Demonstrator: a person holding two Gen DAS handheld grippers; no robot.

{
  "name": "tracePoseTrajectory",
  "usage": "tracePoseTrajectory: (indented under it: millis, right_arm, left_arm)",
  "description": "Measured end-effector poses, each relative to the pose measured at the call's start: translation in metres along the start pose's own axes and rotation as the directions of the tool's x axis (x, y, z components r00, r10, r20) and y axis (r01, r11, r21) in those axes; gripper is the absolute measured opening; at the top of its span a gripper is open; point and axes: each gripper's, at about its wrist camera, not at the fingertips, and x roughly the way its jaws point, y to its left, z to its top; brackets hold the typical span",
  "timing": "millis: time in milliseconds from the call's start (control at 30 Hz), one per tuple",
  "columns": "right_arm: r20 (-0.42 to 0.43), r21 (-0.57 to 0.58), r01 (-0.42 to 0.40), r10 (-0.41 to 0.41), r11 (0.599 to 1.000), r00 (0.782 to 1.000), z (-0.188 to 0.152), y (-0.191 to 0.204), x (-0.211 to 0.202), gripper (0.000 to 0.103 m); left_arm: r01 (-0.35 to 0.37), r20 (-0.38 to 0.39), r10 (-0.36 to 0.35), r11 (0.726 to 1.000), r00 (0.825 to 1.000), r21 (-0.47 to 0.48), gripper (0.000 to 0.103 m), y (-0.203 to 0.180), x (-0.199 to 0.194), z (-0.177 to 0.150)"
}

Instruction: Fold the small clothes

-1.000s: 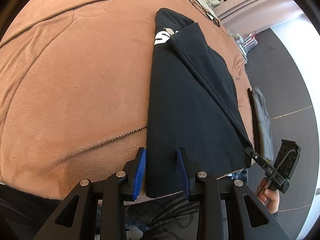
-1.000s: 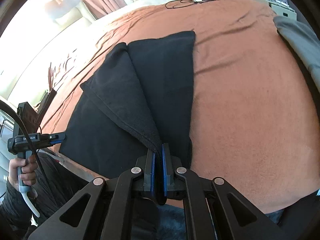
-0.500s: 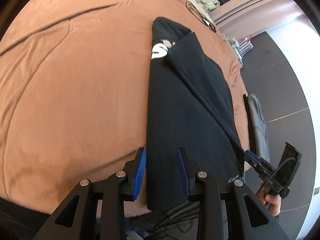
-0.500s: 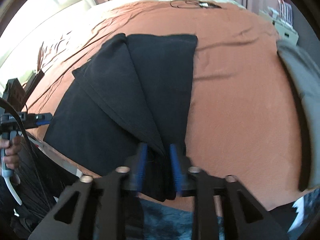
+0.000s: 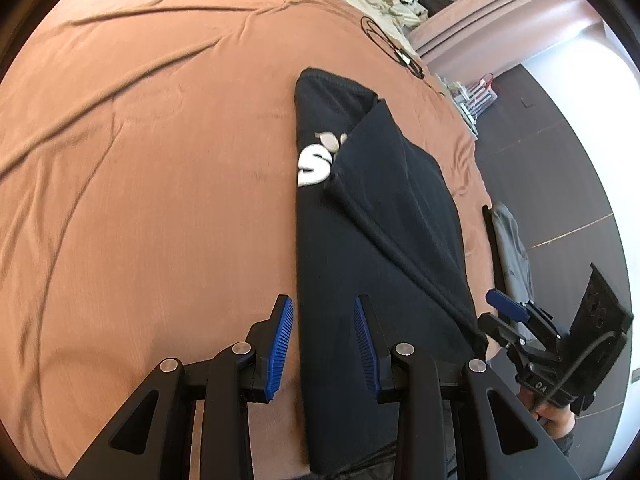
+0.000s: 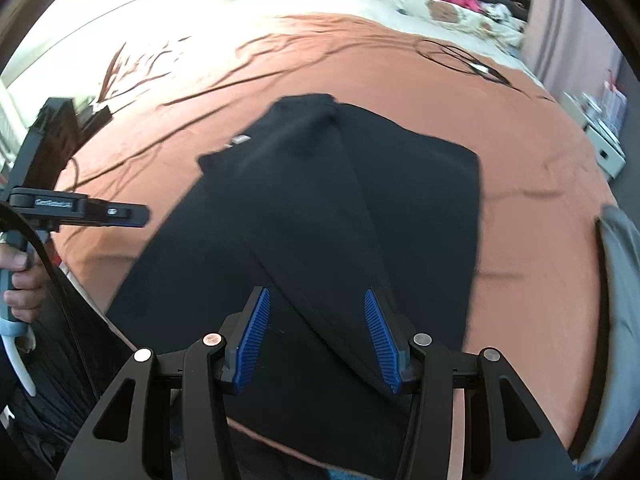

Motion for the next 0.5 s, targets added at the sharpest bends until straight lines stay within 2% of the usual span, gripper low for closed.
tracePoseTrajectory:
  millis: [300,500]
  right_arm:
    - [-0.015,-0.088,-0.046,0.045,0.995,0.999,0.036,0.028,0.036,0.043]
    - [-0.061,-0.139,-0.066,0.058,0.988,0.996,0.053,0.042,0.068,0.038]
  left_arm:
    - [0.015,0.000,-0.015,0.998,1.000,0.055,0.033,0.005,0.008,0.031]
    - [0.065,-0.020,-0.064,0.997,0.998,0.034,0.031,0.018,0.020,0.043]
